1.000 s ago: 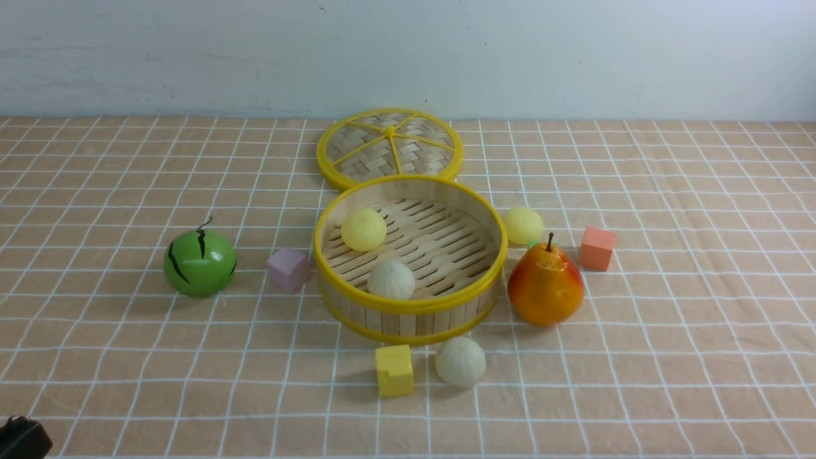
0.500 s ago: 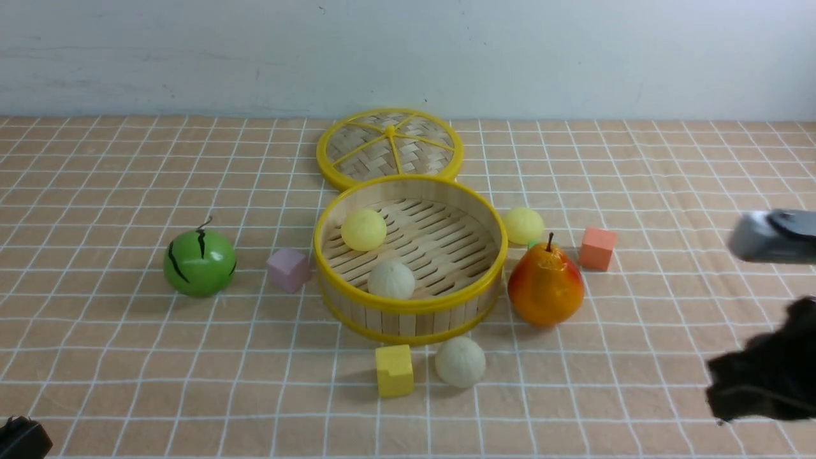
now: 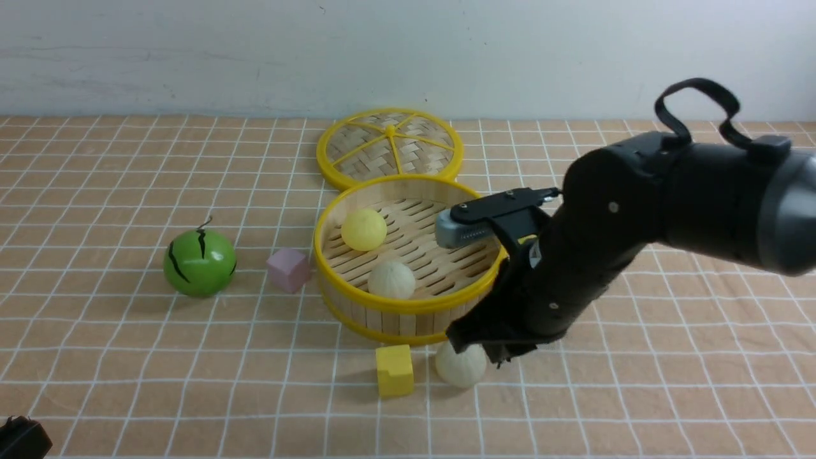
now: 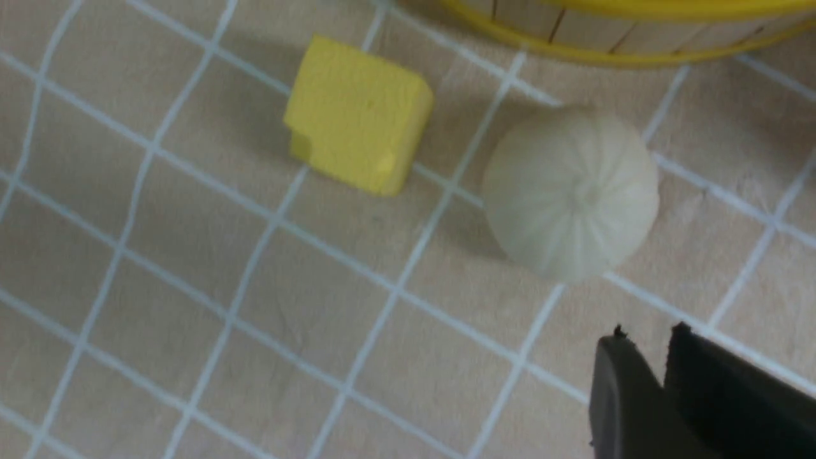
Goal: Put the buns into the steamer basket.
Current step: Use the right arm to grab a steamed stuffed bun, then use the right arm to put the steamed stuffed bun into the steamer
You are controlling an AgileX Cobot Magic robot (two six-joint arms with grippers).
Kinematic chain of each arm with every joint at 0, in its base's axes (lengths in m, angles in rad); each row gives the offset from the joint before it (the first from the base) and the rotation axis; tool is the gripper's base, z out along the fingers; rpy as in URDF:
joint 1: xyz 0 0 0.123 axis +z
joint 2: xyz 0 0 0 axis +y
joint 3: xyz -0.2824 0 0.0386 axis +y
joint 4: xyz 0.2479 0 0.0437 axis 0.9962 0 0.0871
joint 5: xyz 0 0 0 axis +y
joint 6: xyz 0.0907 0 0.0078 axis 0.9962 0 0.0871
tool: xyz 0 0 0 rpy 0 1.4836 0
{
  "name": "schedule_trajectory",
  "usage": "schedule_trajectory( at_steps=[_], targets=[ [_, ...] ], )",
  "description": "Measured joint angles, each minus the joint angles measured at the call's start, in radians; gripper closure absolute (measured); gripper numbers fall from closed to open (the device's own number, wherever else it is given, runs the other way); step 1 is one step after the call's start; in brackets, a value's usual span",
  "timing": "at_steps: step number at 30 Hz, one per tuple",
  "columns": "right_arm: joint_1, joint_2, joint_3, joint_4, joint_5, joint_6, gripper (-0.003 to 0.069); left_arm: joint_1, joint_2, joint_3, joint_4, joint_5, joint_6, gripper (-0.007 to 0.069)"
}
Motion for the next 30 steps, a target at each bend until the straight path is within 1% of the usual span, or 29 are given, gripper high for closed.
schedule_trajectory(
  at_steps=[1,2,3,4,5,7,8,9,10,13,16,19,20,21,24,25,26,28,30],
  targets=[
    [0.000,0.004,-0.001,0.000,-0.009,0.002,0.0530,0.000,0.000,0.000,0.000,0.000,0.000,0.0633],
    [0.000,0.016,-0.001,0.003,-0.040,0.019,0.0477,0.000,0.000,0.000,0.000,0.000,0.000,0.0631],
    [0.001,0.026,-0.001,0.011,-0.067,0.026,0.0442,0.000,0.000,0.000,0.000,0.000,0.000,0.0630],
    [0.002,0.026,-0.001,0.011,-0.067,0.026,0.0435,0.000,0.000,0.000,0.000,0.000,0.000,0.0630],
    [0.004,0.037,-0.001,0.023,-0.097,0.029,0.0387,0.000,0.000,0.000,0.000,0.000,0.000,0.0629],
    [0.007,0.052,-0.001,0.031,-0.137,0.029,0.0323,0.000,0.000,0.000,0.000,0.000,0.000,0.0629],
    [0.007,0.053,-0.001,0.032,-0.140,0.029,0.0323,0.000,0.000,0.000,0.000,0.000,0.000,0.0629],
    [0.008,0.063,-0.001,0.034,-0.154,0.029,0.0302,0.000,0.000,0.000,0.000,0.000,0.000,0.0629],
    [0.009,0.070,-0.001,0.034,-0.158,0.029,0.0298,0.000,0.000,0.000,0.000,0.000,0.000,0.0627],
    [0.010,0.093,-0.001,0.030,-0.175,0.029,0.0302,0.000,0.000,0.000,0.000,0.000,0.000,0.0625],
    [0.010,0.117,-0.002,0.018,-0.199,0.030,0.0326,0.000,0.000,0.000,0.000,0.000,0.000,0.0624],
    [0.010,0.132,-0.002,0.010,-0.213,0.030,0.0377,0.000,0.000,0.000,0.000,0.000,0.000,0.0624],
    [0.010,0.133,-0.002,0.006,-0.213,0.030,0.0418,0.000,0.000,0.000,0.000,0.000,0.000,0.0624],
    [0.010,0.133,-0.002,0.004,-0.213,0.030,0.0438,0.000,0.000,0.000,0.000,0.000,0.000,0.0623],
    [0.010,0.132,-0.003,0.002,-0.202,0.029,0.0554,0.000,0.000,0.000,0.000,0.000,0.000,0.0621],
    [0.010,0.126,-0.003,0.001,-0.186,0.024,0.0610,0.000,0.000,0.000,0.000,0.000,0.000,0.0620],
    [0.010,0.117,-0.003,0.000,-0.171,0.021,0.0639,0.000,0.000,0.000,0.000,0.000,0.000,0.0619],
    [0.010,0.103,-0.003,0.000,-0.152,0.018,0.0652,0.000,0.000,0.000,0.000,0.000,0.000,0.0617],
    [0.010,0.045,-0.017,0.009,-0.081,0.017,0.0657,0.000,0.000,0.000,0.000,0.000,0.000,0.0615]
  ],
)
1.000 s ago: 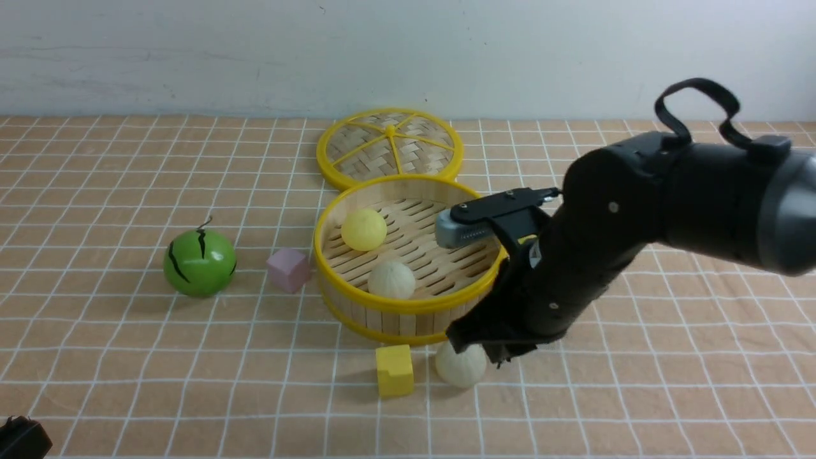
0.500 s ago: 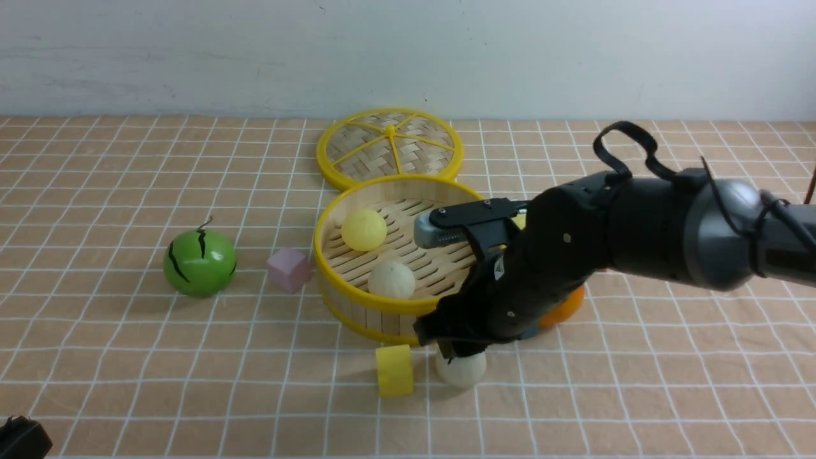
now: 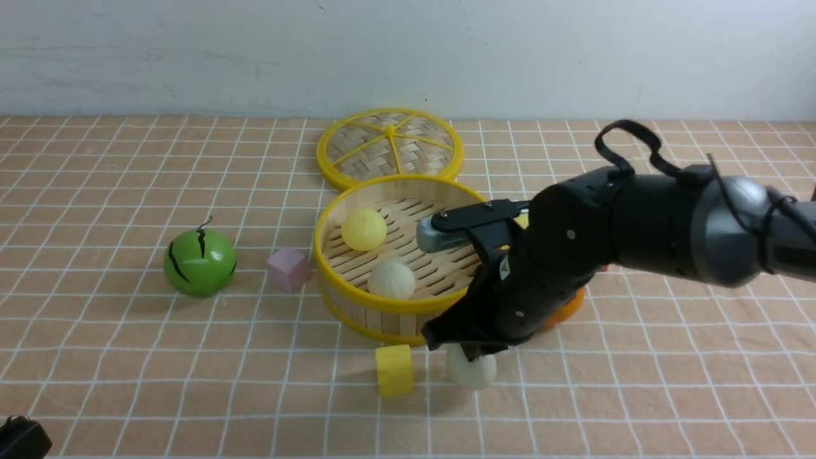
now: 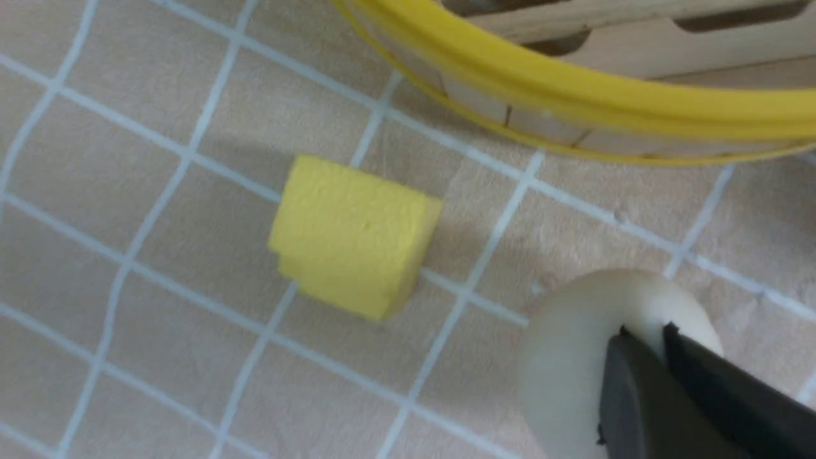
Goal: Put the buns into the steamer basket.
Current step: Use the right arm to put the steamed stuffed bun into the steamer
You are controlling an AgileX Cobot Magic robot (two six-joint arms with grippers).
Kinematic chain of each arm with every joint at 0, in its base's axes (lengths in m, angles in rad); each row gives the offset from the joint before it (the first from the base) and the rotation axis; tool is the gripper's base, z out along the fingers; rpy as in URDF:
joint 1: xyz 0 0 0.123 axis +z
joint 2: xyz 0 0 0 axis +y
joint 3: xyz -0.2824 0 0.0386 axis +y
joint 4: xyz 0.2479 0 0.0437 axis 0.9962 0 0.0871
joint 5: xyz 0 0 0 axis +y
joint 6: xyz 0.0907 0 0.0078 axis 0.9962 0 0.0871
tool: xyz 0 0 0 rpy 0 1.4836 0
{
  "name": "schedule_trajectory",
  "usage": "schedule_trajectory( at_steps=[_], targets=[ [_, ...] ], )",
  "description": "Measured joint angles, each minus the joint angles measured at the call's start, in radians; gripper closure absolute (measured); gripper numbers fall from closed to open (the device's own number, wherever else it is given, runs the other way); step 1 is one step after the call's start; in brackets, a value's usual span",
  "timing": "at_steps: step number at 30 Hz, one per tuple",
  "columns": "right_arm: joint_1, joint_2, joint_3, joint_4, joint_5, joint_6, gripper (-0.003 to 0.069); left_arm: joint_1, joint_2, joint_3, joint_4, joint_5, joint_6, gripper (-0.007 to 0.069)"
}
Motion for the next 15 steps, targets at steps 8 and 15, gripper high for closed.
schedule_trajectory(
  at_steps=[8,15],
  targets=[
    [-0.011,-0.093,-0.087,-0.019,-0.036,-0.022,0.0656,0.000,0.000,0.000,0.000,0.000,0.000,0.0614],
    [-0.088,0.080,-0.122,-0.046,-0.279,-0.023,0.0615,0.000,0.000,0.000,0.000,0.000,0.000,0.0614]
  ],
)
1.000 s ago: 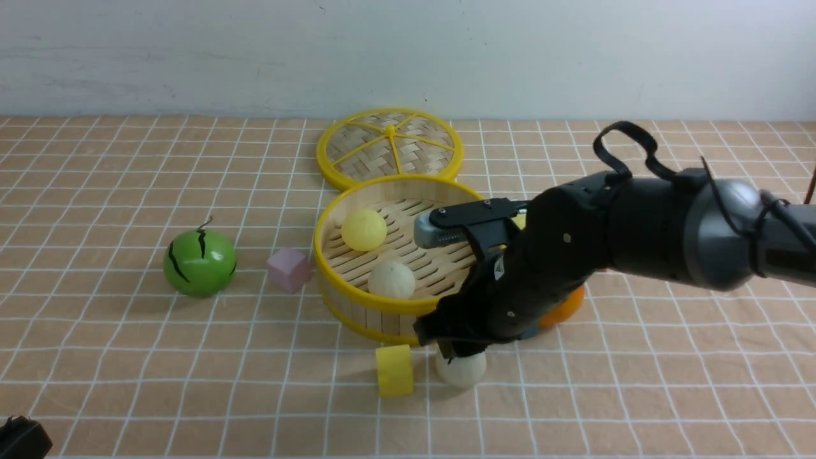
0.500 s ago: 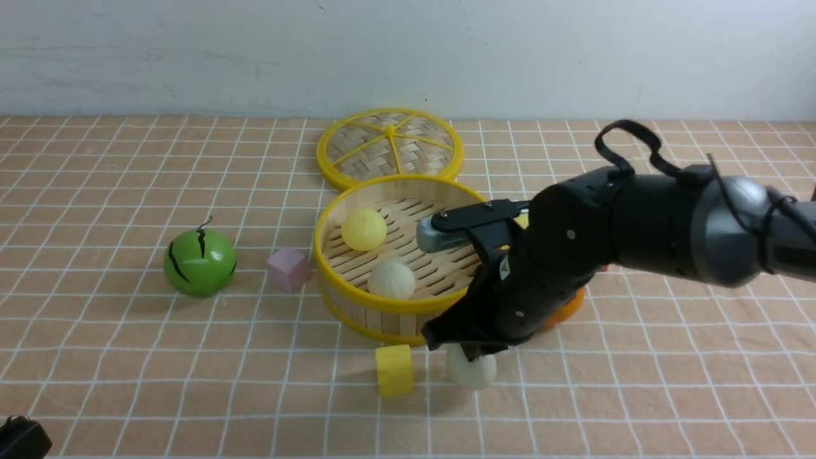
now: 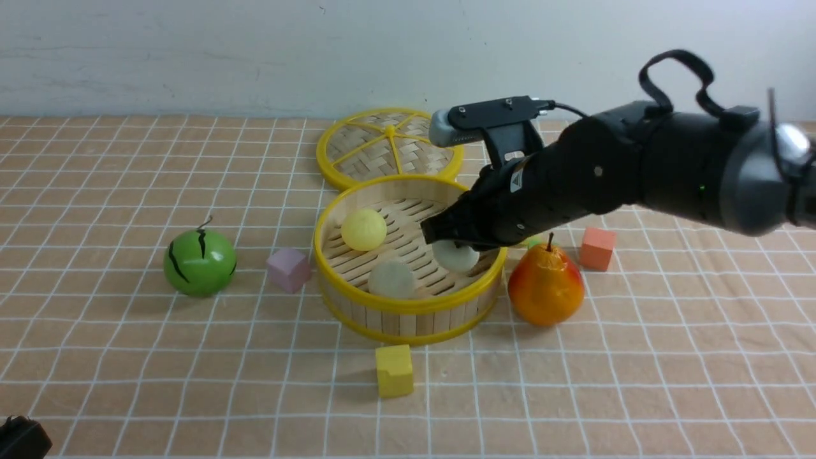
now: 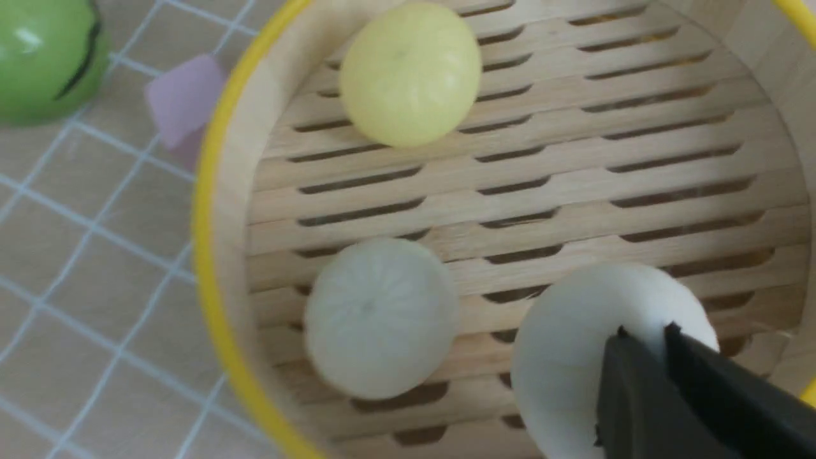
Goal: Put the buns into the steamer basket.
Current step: Use the right arm to put the steamed stuffed bun into the steamer, then use the right arm to grab a steamed stuffed bun
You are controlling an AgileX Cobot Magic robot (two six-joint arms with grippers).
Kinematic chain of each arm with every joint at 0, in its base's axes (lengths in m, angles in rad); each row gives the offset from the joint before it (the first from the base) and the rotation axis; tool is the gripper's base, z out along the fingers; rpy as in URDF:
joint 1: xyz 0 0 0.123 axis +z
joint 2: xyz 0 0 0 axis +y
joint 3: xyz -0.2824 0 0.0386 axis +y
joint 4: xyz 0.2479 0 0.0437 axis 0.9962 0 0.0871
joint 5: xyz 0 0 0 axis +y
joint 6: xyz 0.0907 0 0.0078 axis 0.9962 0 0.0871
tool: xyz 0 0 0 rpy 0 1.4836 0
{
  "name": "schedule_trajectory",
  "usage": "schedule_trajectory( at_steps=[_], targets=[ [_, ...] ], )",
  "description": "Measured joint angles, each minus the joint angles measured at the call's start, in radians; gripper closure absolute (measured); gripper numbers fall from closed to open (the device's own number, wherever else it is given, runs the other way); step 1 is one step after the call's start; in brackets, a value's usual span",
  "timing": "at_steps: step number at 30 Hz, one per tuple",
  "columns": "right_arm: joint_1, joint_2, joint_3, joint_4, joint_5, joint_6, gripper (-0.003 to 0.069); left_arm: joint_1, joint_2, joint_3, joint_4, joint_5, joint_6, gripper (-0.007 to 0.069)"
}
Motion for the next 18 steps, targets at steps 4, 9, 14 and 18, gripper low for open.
schedule_trajectory(
  at_steps=[4,9,14,18],
  targets=[
    [-0.016,0.072,-0.013,0.002,-0.037,0.000,0.0529,0.000,0.000,0.000,0.000,0.000,0.000,0.0608],
    [-0.012,0.076,-0.023,0.004,-0.031,0.000,0.0326,0.000,0.000,0.000,0.000,0.000,0.000,0.0605],
    [-0.029,-0.005,-0.062,-0.027,0.042,0.000,0.0215,0.000,0.000,0.000,0.000,0.000,0.000,0.0598],
    [-0.098,-0.034,-0.130,-0.064,0.111,0.030,0.0250,0.000,0.000,0.000,0.000,0.000,0.000,0.0596]
  ],
)
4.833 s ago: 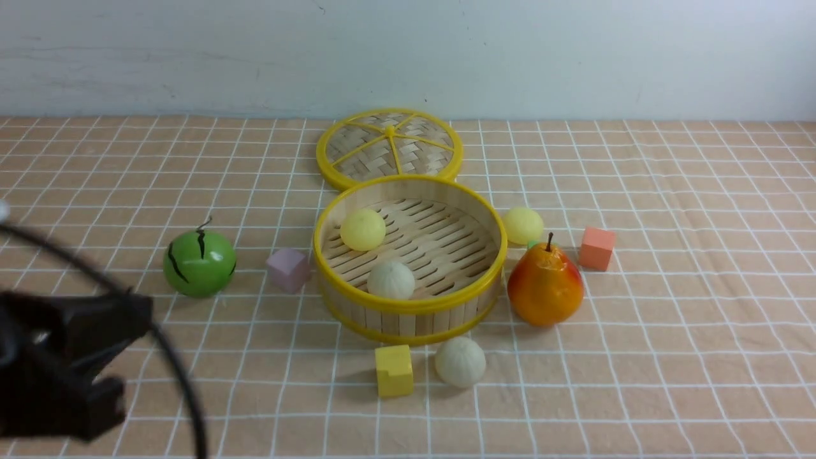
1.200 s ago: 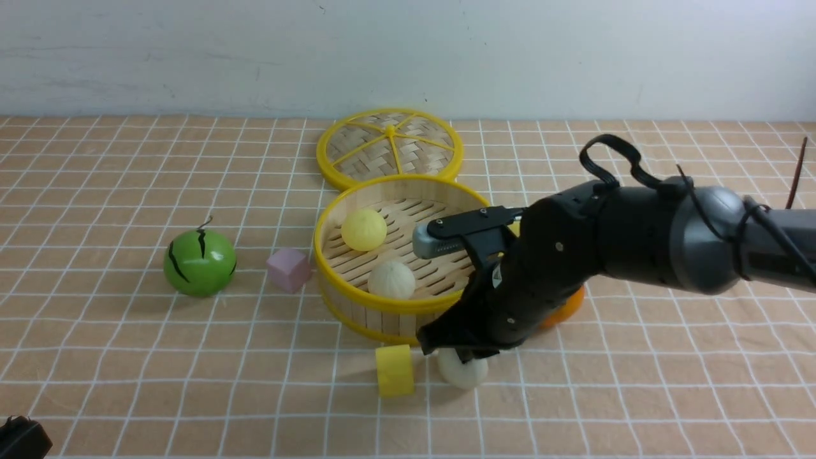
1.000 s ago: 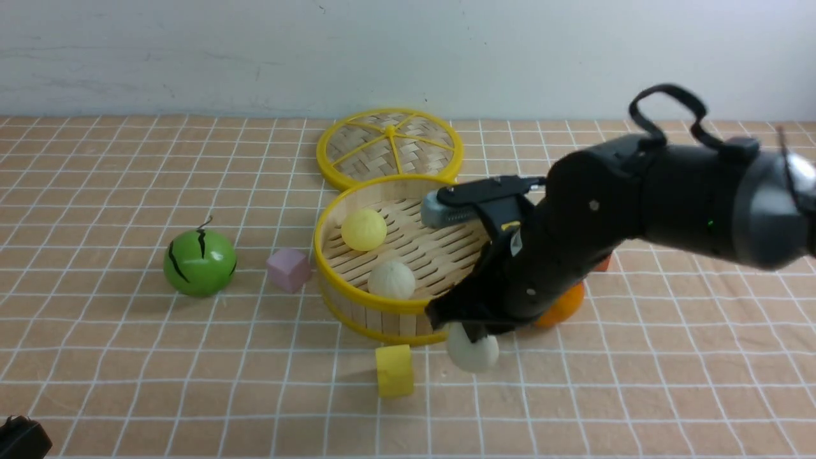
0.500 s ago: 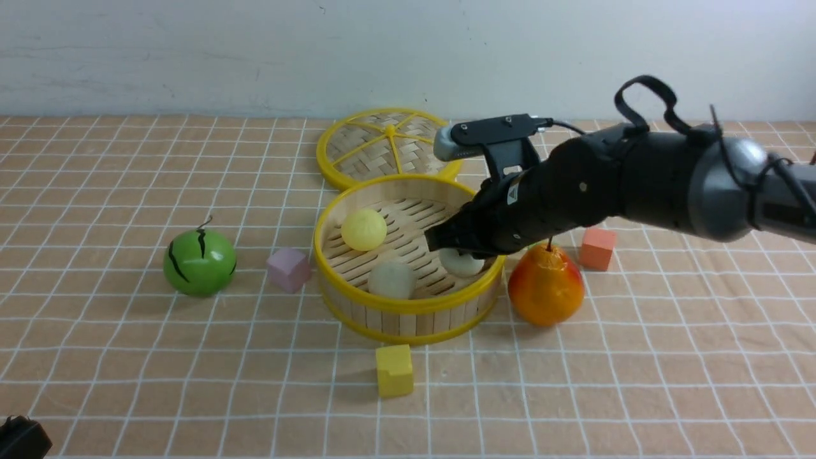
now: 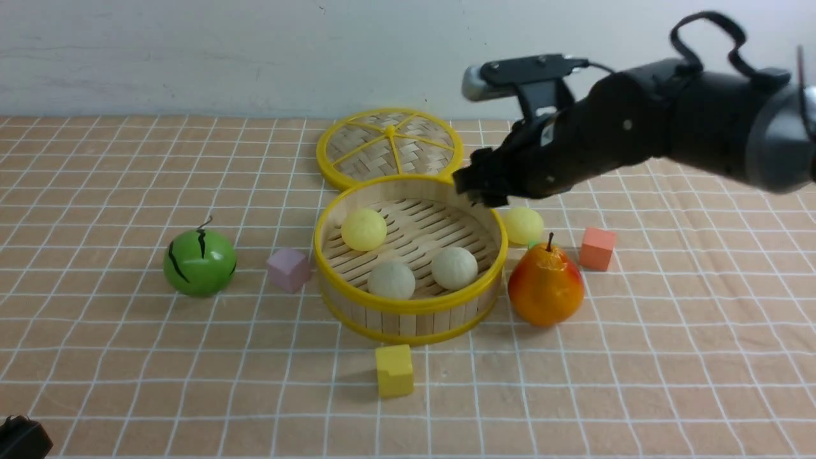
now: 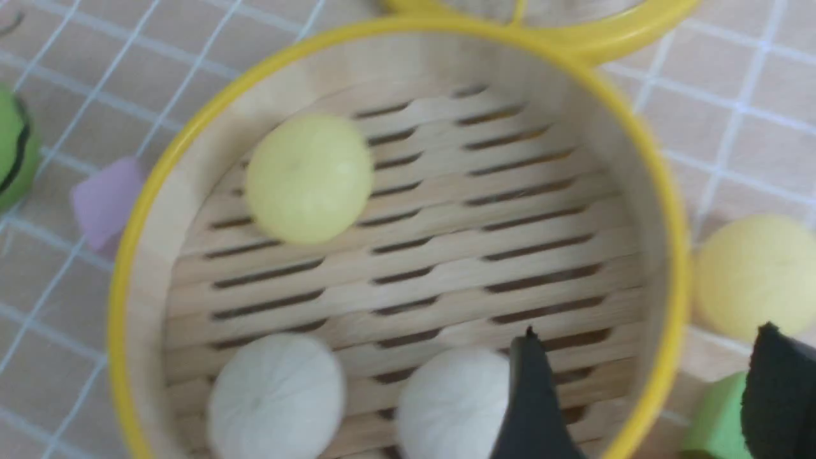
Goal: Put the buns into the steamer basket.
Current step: Use the right arm to grab a steamed stuffed bun
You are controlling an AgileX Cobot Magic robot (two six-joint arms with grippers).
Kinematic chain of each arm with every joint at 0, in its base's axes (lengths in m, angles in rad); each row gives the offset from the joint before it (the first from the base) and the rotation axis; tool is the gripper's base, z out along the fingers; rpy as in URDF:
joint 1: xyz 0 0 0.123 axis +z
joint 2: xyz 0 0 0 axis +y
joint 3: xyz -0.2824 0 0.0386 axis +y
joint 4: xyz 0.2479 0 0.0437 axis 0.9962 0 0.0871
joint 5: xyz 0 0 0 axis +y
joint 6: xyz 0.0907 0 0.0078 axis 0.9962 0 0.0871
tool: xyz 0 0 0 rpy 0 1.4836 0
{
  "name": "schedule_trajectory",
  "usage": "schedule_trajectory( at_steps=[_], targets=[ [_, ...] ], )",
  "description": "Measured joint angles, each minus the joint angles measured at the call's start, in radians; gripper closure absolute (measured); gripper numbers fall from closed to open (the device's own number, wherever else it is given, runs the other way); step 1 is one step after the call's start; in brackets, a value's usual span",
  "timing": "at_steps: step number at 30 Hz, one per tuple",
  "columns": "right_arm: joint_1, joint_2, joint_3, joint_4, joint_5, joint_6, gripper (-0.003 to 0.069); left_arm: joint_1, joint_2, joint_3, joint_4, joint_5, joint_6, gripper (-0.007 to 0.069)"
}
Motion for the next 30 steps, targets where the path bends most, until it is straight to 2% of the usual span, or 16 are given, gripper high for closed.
schedule_trajectory(
  at_steps=[3,7,15,30],
  targets=[
    [-0.078,0.064,-0.077,-0.005,0.072,0.010,0.0320,0.000,0.000,0.000,0.000,0.000,0.000,0.0596],
    [-0.114,0.183,-0.164,-0.003,0.101,0.013,0.0363,0.000,0.000,0.000,0.000,0.000,0.000,0.0592],
    [-0.139,0.350,-0.323,0.016,0.143,0.013,0.0369,0.000,0.000,0.000,0.000,0.000,0.000,0.0582],
    [-0.143,0.436,-0.344,0.035,0.069,0.018,0.0369,0.000,0.000,0.000,0.000,0.000,0.000,0.0567]
  ],
)
